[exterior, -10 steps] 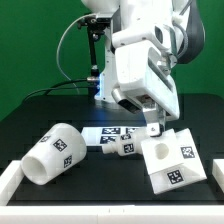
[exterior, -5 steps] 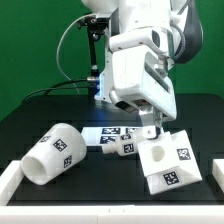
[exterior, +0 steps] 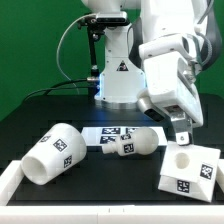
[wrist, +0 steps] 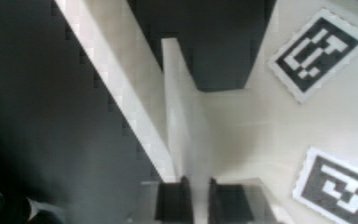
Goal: Assemble lamp
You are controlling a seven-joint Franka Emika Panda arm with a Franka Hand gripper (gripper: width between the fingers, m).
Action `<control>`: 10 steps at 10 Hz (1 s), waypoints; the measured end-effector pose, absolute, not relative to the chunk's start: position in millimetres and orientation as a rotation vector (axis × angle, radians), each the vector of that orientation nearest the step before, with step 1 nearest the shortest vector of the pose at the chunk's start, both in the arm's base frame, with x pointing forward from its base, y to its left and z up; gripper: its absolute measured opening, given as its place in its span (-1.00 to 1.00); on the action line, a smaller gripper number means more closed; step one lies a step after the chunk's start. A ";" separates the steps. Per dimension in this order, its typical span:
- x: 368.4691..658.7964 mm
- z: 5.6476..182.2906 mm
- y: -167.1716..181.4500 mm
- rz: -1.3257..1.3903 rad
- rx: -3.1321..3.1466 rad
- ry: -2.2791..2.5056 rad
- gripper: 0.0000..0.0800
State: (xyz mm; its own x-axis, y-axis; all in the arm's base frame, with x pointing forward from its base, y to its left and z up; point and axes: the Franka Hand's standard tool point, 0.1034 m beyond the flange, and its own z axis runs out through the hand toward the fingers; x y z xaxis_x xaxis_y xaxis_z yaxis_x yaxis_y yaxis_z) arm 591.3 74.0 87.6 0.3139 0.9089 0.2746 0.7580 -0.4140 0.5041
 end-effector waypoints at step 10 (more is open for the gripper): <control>589.6 82.3 72.7 0.715 2.332 1.521 0.74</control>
Offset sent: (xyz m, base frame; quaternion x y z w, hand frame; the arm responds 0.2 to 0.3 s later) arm 0.0000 0.0000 0.0000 0.0000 0.0000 0.0000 1.0000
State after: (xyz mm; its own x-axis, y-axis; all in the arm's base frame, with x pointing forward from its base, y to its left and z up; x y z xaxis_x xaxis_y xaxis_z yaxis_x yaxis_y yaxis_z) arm 589.6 72.7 82.3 0.3284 0.9090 0.2566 0.7776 -0.4144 0.4729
